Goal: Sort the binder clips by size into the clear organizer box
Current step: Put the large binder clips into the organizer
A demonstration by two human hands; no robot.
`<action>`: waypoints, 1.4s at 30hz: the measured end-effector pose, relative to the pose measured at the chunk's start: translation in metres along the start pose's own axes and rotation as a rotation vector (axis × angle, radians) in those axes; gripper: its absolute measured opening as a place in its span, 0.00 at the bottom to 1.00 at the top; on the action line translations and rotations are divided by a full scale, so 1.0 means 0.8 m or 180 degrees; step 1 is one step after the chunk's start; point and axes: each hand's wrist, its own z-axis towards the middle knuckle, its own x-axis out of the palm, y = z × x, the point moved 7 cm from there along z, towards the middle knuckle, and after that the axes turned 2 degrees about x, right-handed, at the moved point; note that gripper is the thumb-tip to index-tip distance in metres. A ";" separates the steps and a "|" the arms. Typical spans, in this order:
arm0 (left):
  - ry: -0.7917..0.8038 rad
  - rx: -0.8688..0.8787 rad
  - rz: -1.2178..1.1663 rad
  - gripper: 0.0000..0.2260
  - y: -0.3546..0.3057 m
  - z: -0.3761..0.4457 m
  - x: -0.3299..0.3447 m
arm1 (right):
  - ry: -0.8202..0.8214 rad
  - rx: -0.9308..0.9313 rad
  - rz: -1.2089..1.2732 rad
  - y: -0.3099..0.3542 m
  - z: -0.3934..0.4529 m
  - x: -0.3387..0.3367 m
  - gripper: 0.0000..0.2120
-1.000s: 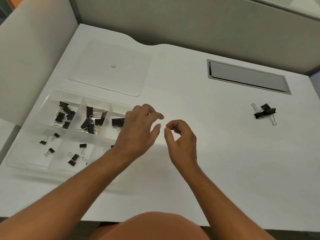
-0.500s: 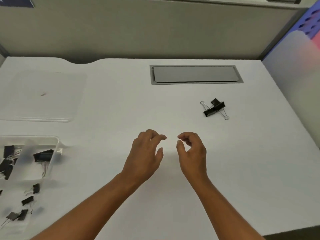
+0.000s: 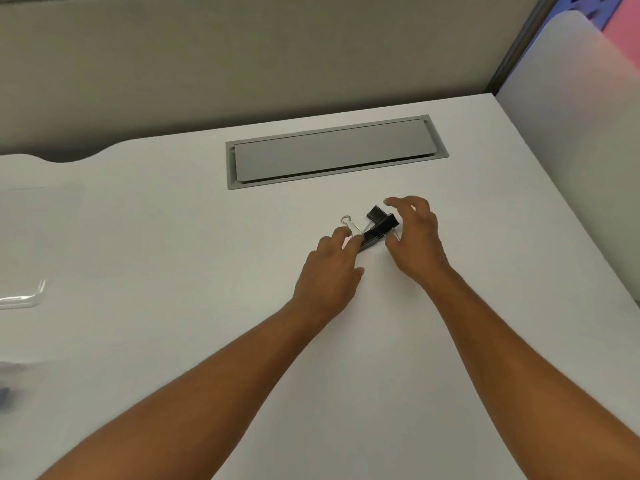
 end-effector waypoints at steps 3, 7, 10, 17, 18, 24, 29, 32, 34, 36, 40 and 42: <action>0.0058 -0.0069 0.0267 0.28 0.005 0.036 0.018 | 0.0360 -0.0202 -0.0153 -0.017 0.025 0.017 0.28; -0.0178 0.0044 0.0429 0.16 0.016 0.053 0.027 | 0.0115 -0.0323 0.0030 -0.020 0.020 0.018 0.20; -0.0459 0.0235 0.0486 0.09 0.022 0.045 0.027 | -0.0245 -0.0300 0.0386 -0.022 0.004 0.004 0.18; -0.1048 -0.0210 -0.0661 0.11 0.027 0.005 -0.013 | -0.0469 0.0732 0.2018 -0.050 0.003 -0.017 0.20; -0.1162 -0.0461 -0.1097 0.11 0.028 0.000 -0.022 | -0.0528 0.0639 0.1866 -0.046 0.010 -0.024 0.21; -0.1529 -0.1713 -0.3024 0.08 0.047 -0.023 -0.044 | 0.0844 -0.0426 0.0183 0.008 0.067 -0.025 0.40; -0.1027 -0.2200 -0.3992 0.11 0.060 -0.036 -0.039 | 0.2037 -0.0593 -0.1114 0.004 0.093 0.007 0.38; -0.0784 -0.2358 -0.4481 0.14 0.062 -0.055 -0.039 | 0.2083 -0.0627 -0.1336 0.013 0.096 0.011 0.29; -0.0658 -0.2526 -0.4935 0.15 0.061 -0.073 -0.038 | 0.1974 -0.0633 -0.1316 0.018 0.092 0.008 0.26; -0.0493 -0.2673 -0.5340 0.17 0.062 -0.095 -0.039 | 0.1861 -0.0621 -0.1243 0.020 0.079 0.007 0.25; -0.0355 -0.2508 -0.5655 0.14 0.072 -0.144 -0.056 | 0.1600 -0.0361 0.0017 0.049 0.010 0.009 0.22; -0.0441 -0.2406 -0.5491 0.12 0.083 -0.171 -0.070 | 0.1644 -0.0109 0.0925 0.076 -0.041 0.022 0.19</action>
